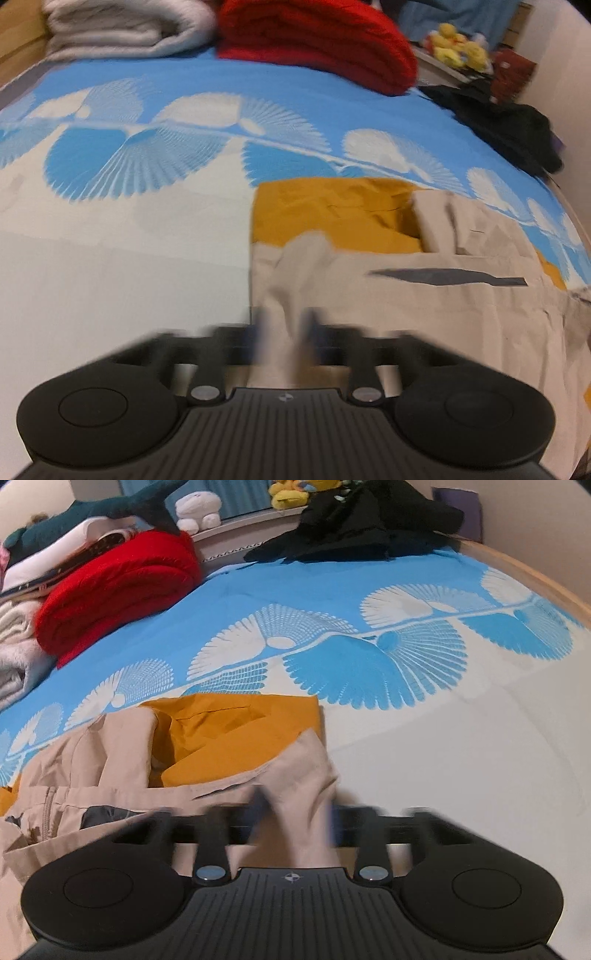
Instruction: Fold large clothes
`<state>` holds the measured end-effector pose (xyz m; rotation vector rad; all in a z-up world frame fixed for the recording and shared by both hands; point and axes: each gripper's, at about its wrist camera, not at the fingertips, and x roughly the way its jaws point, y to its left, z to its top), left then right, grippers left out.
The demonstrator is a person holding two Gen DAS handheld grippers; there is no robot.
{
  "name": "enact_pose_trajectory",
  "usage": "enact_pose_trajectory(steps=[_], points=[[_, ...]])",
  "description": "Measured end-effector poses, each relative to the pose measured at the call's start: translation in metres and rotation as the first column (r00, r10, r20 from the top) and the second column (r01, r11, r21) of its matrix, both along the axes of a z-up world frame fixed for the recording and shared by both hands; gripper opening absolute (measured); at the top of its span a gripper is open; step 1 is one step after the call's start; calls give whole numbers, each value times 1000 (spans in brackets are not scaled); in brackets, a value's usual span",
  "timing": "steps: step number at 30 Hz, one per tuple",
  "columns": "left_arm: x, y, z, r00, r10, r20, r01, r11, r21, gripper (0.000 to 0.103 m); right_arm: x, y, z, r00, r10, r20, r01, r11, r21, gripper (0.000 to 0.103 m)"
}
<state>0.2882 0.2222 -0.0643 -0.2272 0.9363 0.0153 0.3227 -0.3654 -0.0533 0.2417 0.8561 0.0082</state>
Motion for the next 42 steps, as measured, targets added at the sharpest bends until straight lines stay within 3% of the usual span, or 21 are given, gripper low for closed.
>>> enact_pose_trajectory(steps=[2, 5, 9, 12, 13, 15, 16, 18, 20, 22, 24, 26, 28, 29, 30, 32, 34, 36, 38, 40, 42], points=[[2, 2, 14, 998, -14, 64, 14, 1000, 5, 3, 4, 0, 5, 1000, -8, 9, 8, 1000, -4, 5], [2, 11, 41, 979, 22, 202, -23, 1000, 0, 2, 3, -8, 31, 988, -82, 133, 76, 996, 53, 3], [9, 26, 60, 925, 143, 351, -148, 989, -12, 0, 7, -11, 73, 915, -177, 363, 128, 980, 156, 3], [28, 26, 57, 907, 173, 385, -207, 977, 49, 0, 30, -3, 73, 900, -231, 369, 187, 970, 152, 10], [36, 29, 55, 906, 193, 376, -229, 972, 51, 0, 40, -1, 67, 905, -254, 340, 212, 965, 155, 16], [49, 43, 44, 926, 236, 294, -238, 971, -27, 2, 59, -1, 52, 924, -289, 252, 252, 953, 169, 51], [53, 50, 38, 938, 242, 247, -231, 970, -73, 4, 64, -2, 43, 935, -285, 209, 251, 952, 177, 51], [56, 56, 27, 958, 229, 175, -211, 971, -112, 28, 63, -1, 30, 948, -273, 161, 254, 959, 127, 50], [57, 59, 16, 972, 202, 122, -186, 974, -129, 39, 66, -1, 18, 965, -253, 76, 249, 967, 56, 50], [58, 65, 1, 980, 185, 67, -172, 971, -164, 42, 61, -8, 4, 975, -221, 4, 221, 973, 74, 50], [59, 65, -16, 984, 177, -2, -174, 964, -200, 42, 58, -11, -9, 978, -192, -80, 197, 979, 55, 50], [60, 62, -25, 987, 158, -31, -161, 959, -235, 42, 52, -13, -14, 981, -170, -95, 174, 984, 36, 50], [57, 52, -29, 990, 135, -31, -139, 965, -222, 41, 49, -9, -16, 985, -143, -95, 147, 988, 42, 42], [58, 47, -30, 993, 117, -28, -121, 970, -213, 25, 50, -9, -15, 987, -133, -95, 138, 989, 46, 22], [58, 44, -28, 995, 103, -16, -104, 975, -196, 2, 49, -8, -15, 989, -119, -93, 124, 991, 52, 9], [56, 41, -14, 991, 112, 70, -101, 985, -143, 1, 47, -9, -5, 990, -137, -30, 138, 990, 38, 3], [47, 38, 9, 963, 156, 219, -137, 986, -100, 1, 41, -8, 21, 977, -159, 145, 147, 985, 89, 3], [46, 31, 22, 945, 165, 283, -154, 986, -60, 1, 38, -2, 39, 955, -166, 246, 149, 985, 87, 4], [54, 24, 18, 966, 139, 219, -133, 990, -40, 4, 45, 1, 34, 952, -221, 212, 210, 975, 72, 11], [57, 22, 12, 977, 149, 150, -148, 989, -16, 16, 53, 0, 19, 959, -263, 110, 259, 965, 47, 15], [52, 21, 20, 975, 155, 159, -156, 988, -3, 23, 51, 0, 16, 955, -287, 71, 286, 958, 18, 15]])
